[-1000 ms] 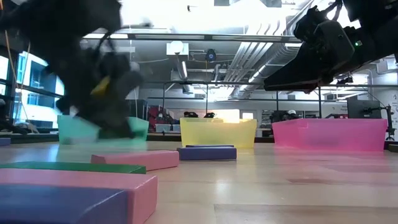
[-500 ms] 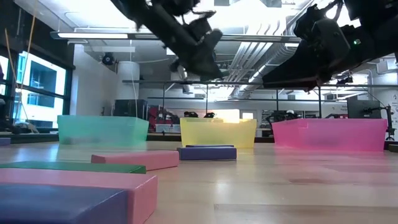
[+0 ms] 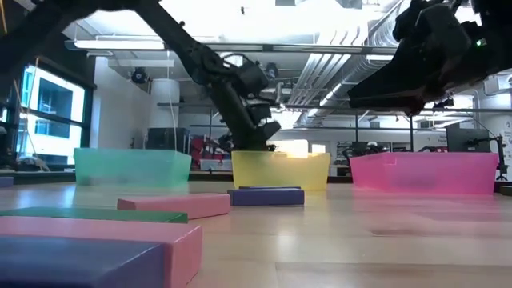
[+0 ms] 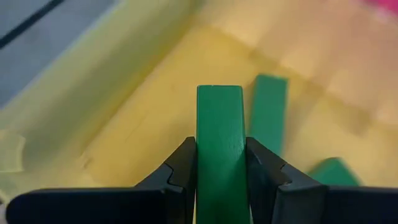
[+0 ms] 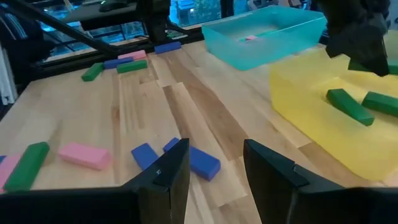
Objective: Sort blocks
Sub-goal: Put the green wooden block into the yellow bin
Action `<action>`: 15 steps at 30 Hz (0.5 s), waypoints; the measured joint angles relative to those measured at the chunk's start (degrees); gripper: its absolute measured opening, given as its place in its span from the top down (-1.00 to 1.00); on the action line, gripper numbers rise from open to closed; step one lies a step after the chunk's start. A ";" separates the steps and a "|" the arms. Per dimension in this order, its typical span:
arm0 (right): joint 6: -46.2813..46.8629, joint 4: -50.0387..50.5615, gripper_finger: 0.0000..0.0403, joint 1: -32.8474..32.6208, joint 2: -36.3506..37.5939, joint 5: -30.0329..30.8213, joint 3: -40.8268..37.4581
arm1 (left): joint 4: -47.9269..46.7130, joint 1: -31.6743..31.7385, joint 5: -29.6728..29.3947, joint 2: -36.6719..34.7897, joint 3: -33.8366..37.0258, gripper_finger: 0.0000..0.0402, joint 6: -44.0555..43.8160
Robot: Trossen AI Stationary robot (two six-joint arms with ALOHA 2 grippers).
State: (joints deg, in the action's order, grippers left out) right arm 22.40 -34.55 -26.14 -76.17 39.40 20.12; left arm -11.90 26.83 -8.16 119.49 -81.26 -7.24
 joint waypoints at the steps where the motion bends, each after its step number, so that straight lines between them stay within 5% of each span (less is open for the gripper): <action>1: 0.59 -0.09 0.33 -0.39 0.01 0.11 0.00 | -0.29 0.31 0.16 0.70 -0.33 0.63 0.06; 10: -1.98 0.65 0.33 -4.44 0.01 4.83 4.62 | -4.78 1.39 0.65 1.34 -4.00 0.44 0.04; 15: -2.70 10.81 0.33 -5.27 0.03 6.03 11.22 | -6.78 1.94 0.56 1.12 -4.05 0.29 0.02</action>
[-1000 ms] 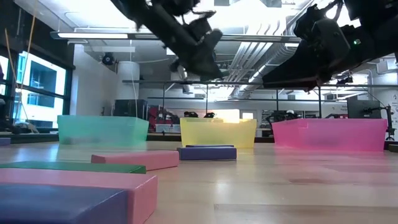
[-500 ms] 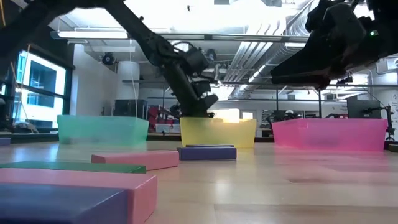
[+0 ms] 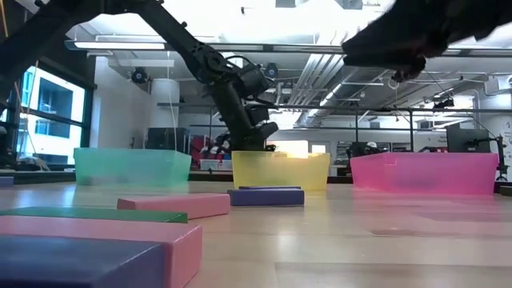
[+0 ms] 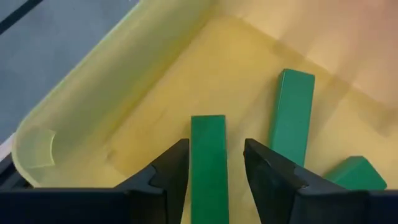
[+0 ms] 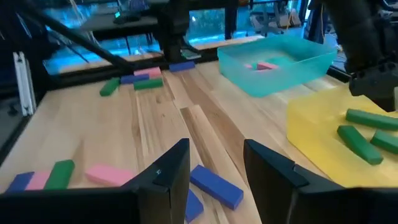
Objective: Sort blocks
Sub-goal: Put the green wooden block into the yellow bin, then put the blue wooden block into the red bin
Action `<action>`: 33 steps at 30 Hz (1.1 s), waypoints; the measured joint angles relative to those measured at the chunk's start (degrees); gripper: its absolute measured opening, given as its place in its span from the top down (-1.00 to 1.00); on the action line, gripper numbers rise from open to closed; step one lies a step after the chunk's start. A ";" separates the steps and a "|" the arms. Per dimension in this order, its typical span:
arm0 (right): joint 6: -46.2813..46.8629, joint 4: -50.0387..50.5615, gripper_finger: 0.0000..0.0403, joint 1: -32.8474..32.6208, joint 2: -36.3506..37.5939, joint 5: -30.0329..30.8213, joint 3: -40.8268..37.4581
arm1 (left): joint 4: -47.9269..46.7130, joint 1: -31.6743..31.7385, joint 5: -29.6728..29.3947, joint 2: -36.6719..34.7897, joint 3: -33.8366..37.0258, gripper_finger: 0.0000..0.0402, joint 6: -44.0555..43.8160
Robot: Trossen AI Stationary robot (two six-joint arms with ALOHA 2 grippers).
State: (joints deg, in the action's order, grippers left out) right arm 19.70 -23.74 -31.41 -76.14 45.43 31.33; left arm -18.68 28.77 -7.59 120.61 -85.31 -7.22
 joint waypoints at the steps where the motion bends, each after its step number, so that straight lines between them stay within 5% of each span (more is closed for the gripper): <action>1: 1.07 3.66 0.33 -0.10 0.00 -0.01 1.58 | -0.37 0.13 0.02 0.00 -0.01 0.27 0.01; 5: 8.03 22.71 0.33 -0.16 0.00 -2.93 8.77 | -0.52 0.14 0.03 0.13 0.06 0.18 1.82; 12: 30.57 54.67 0.33 -2.24 0.00 -17.04 18.66 | -1.54 -1.69 0.29 -4.06 0.06 0.02 1.63; 23: 72.71 71.51 0.34 -19.91 -1.39 -19.71 19.30 | 7.25 -16.14 -2.21 -13.95 7.14 0.01 6.01; 33: 84.42 87.45 0.57 -13.36 -8.32 -36.09 19.30 | 19.15 -30.04 -10.83 -21.43 21.70 0.01 4.41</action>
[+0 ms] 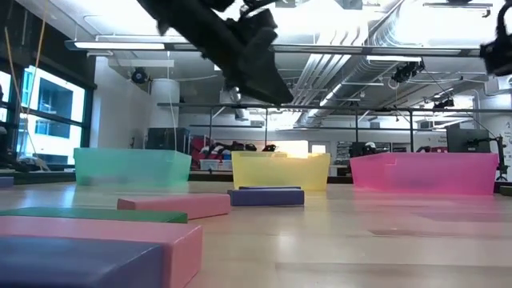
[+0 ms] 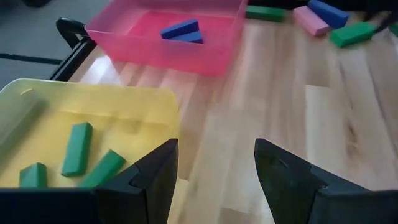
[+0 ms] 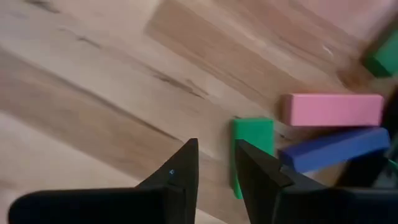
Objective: Sort blocks
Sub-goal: Put the blue wooden block into the red bin
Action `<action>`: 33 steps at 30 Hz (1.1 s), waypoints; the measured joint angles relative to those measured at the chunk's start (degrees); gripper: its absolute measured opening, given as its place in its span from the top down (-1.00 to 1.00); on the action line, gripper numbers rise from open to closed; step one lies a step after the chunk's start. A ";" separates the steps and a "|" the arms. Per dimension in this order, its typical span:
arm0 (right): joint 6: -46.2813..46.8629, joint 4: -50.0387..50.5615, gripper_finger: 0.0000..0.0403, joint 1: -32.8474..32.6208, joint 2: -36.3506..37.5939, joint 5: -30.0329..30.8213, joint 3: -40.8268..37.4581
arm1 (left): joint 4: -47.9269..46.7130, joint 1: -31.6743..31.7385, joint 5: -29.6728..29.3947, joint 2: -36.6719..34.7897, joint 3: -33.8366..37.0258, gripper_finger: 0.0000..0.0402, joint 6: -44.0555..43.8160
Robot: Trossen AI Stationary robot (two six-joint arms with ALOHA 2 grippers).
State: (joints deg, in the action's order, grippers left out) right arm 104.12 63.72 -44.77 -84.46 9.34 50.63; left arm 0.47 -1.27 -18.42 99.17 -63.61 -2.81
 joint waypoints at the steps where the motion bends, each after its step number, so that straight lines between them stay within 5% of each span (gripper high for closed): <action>1: -0.04 0.70 0.59 0.84 -0.21 -1.25 0.00 | 1.25 -1.04 -1.15 -0.58 1.39 0.01 -0.67; 13: 1.91 8.31 0.52 5.32 -0.14 -18.57 0.00 | 11.67 -5.60 -6.29 -1.68 11.90 0.01 -5.98; 22: 20.14 8.17 -0.02 5.31 -0.10 -18.22 -1.87 | 18.92 -5.64 -6.27 -1.70 16.15 0.01 -4.56; 33: 28.91 -0.53 0.03 8.68 0.07 -17.53 -11.49 | 25.48 -5.56 -4.45 -1.70 19.86 0.01 -4.05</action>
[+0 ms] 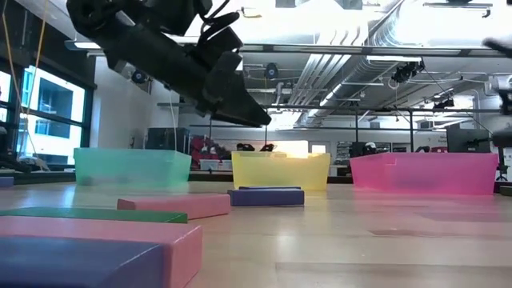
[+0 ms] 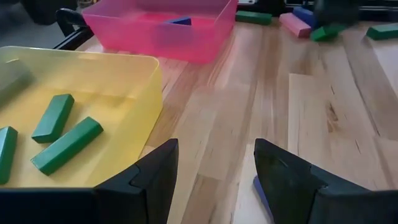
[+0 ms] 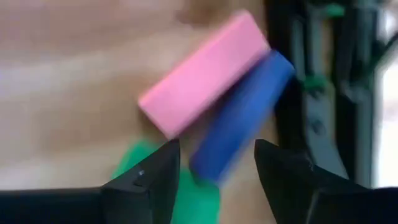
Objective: Sort blocks
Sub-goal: Put the blue wooden block into the red bin
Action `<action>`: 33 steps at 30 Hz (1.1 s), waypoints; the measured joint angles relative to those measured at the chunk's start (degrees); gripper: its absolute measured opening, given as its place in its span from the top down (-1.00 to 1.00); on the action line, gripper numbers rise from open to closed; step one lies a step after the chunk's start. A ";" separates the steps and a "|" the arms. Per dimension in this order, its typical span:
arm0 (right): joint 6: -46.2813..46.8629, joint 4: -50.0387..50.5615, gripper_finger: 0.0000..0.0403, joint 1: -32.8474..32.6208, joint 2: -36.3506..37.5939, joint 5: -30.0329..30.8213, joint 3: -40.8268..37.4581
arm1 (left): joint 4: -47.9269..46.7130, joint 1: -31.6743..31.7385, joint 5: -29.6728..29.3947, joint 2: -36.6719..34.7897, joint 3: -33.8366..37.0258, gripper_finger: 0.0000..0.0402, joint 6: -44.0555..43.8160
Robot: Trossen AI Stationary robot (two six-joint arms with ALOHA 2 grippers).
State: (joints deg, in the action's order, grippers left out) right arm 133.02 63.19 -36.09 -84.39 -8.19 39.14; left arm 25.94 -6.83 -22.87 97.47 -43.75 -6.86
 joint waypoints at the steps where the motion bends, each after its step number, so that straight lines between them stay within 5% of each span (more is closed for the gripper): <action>1: 0.03 -0.20 0.04 0.42 -0.33 0.23 -0.60 | 0.24 0.00 0.02 0.00 0.00 0.01 0.03; 9: 0.01 -3.34 0.23 1.65 0.03 0.21 -4.04 | 1.33 -0.04 0.48 0.00 0.00 0.01 0.65; 18: -3.96 -2.53 0.87 1.54 -0.31 3.37 -1.04 | 1.05 -0.95 0.46 0.00 0.00 0.01 -0.09; 24: -8.51 4.51 0.82 1.57 -0.30 4.26 8.86 | 1.08 -2.79 0.41 0.00 0.00 0.01 -1.04; 29: -14.46 14.26 0.85 2.46 -0.28 16.71 18.41 | 1.17 -4.67 -1.63 0.00 0.00 0.01 -1.56; 33: -23.93 23.24 0.86 9.62 -0.08 24.48 21.60 | 1.39 -5.95 -3.74 0.00 0.00 0.01 -2.01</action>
State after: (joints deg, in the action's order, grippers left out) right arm 109.10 86.42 -26.47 -84.46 16.29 60.74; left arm 27.33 -12.78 -26.61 97.47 -43.75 -8.87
